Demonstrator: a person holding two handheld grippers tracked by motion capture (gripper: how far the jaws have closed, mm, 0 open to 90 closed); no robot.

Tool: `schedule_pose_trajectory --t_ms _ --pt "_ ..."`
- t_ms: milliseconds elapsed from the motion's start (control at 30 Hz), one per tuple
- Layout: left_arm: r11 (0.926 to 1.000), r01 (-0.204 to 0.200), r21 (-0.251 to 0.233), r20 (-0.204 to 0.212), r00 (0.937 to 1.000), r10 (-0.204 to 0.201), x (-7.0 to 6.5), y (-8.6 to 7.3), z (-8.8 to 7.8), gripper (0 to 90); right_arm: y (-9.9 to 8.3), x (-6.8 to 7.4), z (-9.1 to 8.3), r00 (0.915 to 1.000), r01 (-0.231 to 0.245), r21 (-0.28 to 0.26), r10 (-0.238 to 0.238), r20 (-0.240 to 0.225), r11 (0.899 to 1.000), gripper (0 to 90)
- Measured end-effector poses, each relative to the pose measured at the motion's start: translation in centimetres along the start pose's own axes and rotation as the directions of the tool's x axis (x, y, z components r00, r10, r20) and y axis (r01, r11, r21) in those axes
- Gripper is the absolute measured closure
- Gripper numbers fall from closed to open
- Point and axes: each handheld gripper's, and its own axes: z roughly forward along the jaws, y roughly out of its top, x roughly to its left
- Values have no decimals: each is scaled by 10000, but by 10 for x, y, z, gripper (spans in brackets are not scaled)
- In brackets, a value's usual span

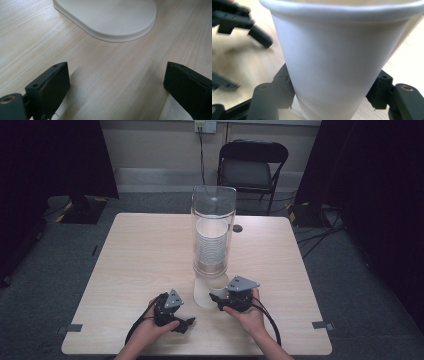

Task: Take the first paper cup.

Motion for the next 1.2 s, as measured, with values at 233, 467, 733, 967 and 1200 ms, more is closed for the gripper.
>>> schedule_pose_trajectory --t_ms 233,467,733,967,1200 --pt "10000 26 -17 -11 10000 -26 0 0 0 54 -10 -10 -14 9998 61 685 -47 -205 9976 337" --pt "9998 69 -197 -123 9999 -71 0 -1 -4 166 -17 -3 -30 9979 451 416 -430 -494 9981 326" --pt "9967 618 -531 -133 9979 -626 1 14 -29 160 -18 4 -25 9956 583 248 -563 -743 9980 320" --pt "9910 817 -1058 238 9965 -796 -2 33 -54 160 -15 14 -18 9916 958 126 -943 -886 9953 318" --pt "9852 980 -1407 182 9952 -964 -1 47 -74 235 -14 27 -7 9854 1225 250 -1185 -1221 9922 317"
